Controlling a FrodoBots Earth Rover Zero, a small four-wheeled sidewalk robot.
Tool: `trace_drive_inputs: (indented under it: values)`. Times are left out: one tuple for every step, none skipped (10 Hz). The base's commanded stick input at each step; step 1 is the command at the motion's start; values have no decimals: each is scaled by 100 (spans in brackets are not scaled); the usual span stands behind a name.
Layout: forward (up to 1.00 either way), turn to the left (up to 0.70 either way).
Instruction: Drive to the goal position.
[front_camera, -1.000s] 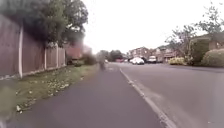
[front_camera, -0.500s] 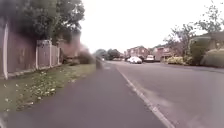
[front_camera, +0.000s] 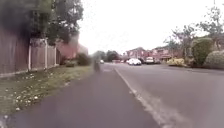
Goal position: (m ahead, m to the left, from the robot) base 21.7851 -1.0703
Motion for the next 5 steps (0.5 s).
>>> trace_drive_inputs:
  values:
    - [100,0]
    - [100,0]
    - [100,0]
    - [100,0]
    - [100,0]
